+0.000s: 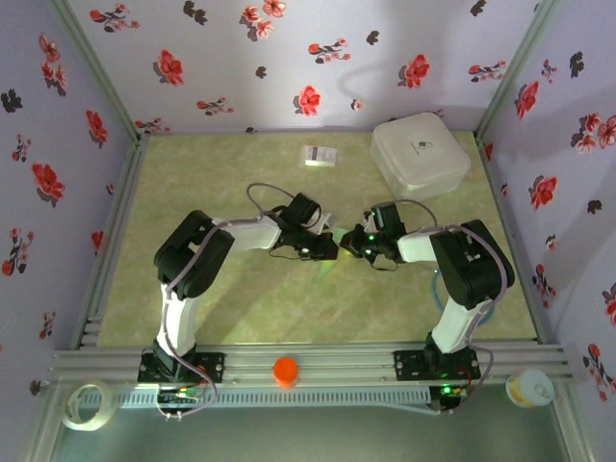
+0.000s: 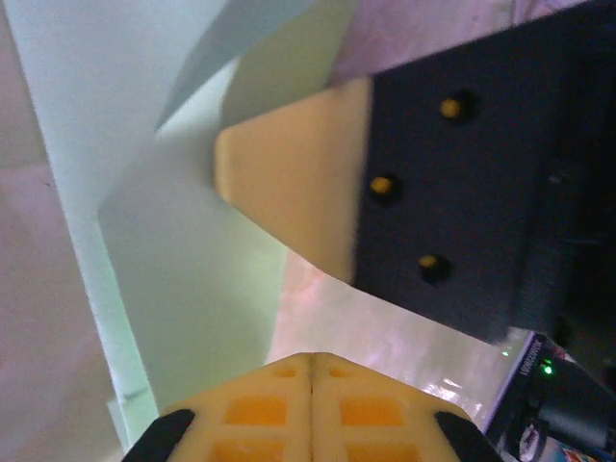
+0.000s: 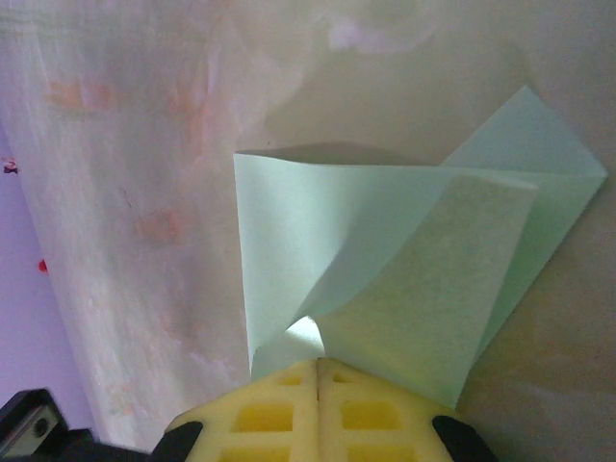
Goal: Fold a paper plane with a square sheet of paper (pick it up from the middle)
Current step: Fold the wing for the fifth time at the center of the table.
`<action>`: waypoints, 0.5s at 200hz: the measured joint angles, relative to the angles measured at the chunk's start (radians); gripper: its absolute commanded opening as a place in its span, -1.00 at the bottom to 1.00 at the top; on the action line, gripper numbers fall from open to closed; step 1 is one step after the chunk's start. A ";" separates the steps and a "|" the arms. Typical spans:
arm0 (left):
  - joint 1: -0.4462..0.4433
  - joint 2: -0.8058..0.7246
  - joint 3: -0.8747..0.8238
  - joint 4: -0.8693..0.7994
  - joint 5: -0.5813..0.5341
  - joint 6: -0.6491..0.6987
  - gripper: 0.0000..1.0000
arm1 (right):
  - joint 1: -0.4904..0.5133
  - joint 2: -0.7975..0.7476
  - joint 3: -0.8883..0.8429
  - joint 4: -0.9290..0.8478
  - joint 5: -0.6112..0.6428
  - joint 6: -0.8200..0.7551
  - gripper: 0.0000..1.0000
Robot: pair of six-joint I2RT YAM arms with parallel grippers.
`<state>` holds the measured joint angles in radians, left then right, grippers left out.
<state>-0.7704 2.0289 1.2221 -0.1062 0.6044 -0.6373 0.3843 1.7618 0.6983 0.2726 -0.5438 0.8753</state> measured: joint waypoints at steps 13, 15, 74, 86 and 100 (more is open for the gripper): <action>0.000 0.014 -0.002 -0.008 -0.013 -0.001 -0.93 | 0.000 0.000 0.000 0.000 0.000 0.000 -0.92; 0.000 0.014 -0.003 -0.008 -0.015 -0.004 -0.94 | 0.000 0.000 0.000 0.000 0.000 0.000 -0.92; -0.005 -0.021 -0.112 0.094 -0.025 -0.010 -1.00 | 0.008 0.000 0.009 -0.028 -0.010 -0.009 -0.88; -0.007 -0.033 -0.140 0.125 -0.025 -0.011 -1.00 | 0.012 0.000 0.020 -0.053 -0.010 -0.016 -0.88; -0.008 -0.042 -0.165 0.159 -0.025 -0.010 -1.00 | 0.012 0.000 0.034 -0.083 -0.010 -0.029 -0.88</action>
<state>-0.7780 1.9873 1.0573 0.0532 0.5797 -0.6476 0.3965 1.7615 0.7322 0.1898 -0.5533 0.8459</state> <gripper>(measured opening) 0.047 0.065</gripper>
